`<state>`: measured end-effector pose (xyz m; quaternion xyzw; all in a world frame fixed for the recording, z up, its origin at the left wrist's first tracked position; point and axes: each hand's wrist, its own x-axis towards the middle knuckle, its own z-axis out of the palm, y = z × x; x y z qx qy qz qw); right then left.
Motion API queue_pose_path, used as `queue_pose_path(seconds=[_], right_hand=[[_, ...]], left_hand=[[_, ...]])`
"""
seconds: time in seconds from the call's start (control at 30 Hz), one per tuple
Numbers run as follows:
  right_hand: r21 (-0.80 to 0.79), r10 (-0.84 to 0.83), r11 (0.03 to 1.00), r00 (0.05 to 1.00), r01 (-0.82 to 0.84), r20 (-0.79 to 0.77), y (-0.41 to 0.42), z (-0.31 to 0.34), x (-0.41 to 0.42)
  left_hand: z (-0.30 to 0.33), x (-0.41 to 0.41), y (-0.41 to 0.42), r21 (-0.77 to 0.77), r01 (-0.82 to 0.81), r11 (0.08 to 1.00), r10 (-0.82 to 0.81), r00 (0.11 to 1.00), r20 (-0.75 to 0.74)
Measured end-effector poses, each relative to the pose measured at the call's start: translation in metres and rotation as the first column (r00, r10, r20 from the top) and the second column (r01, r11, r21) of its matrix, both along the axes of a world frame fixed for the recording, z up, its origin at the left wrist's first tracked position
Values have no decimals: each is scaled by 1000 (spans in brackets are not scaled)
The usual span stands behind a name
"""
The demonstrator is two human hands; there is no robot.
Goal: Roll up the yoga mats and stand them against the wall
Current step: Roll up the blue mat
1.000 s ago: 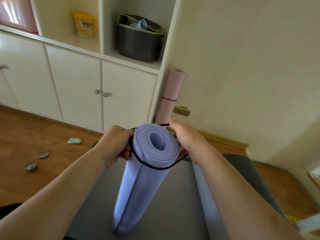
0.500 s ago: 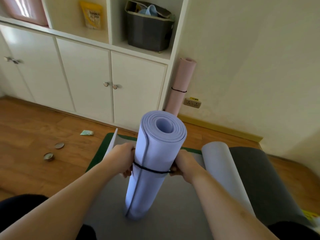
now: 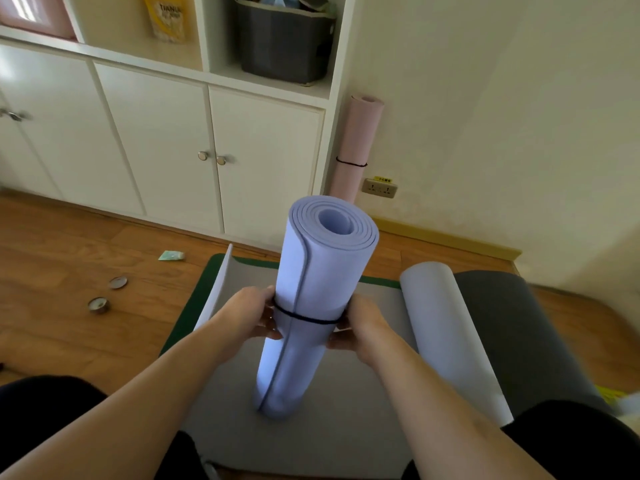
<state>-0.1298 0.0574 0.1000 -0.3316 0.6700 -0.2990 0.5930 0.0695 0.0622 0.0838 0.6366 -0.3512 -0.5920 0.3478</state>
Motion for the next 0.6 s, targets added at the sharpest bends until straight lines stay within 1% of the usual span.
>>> queue_pose_path(seconds=[0.03,0.1,0.17,0.23,0.3,0.37,0.43,0.6], right_hand=[[-27,-10,1000,999,11,30,-1,0,-1],[-88,-15,996,997,21,76,-6,-1,-6],[-138,21,990,999,-14,49,-14,-3,-13],[-145,49,988,999,-50,-8,-18,-9,-21],[-138,70,987,995,-79,-67,-19,-17,-27],[-141,70,986,985,-93,-159,-20,-26,-32],[-160,73,980,961,-119,-267,-22,-29,-35],[-191,112,955,870,-228,-480,-33,-29,-42]], left_hand=[[1,-1,1,-10,-3,1000,3,1000,-21],[4,-3,-1,-49,-6,999,5,1000,-17],[6,-7,-4,-76,9,997,-7,1000,21],[0,-12,-9,-70,45,997,-38,994,102],[-8,-18,-12,-66,117,991,-98,966,238],[-16,-25,-14,-120,190,974,-124,899,421],[-23,-30,-19,-176,263,949,-119,814,569],[-40,-33,-38,-68,395,916,-214,626,750]])
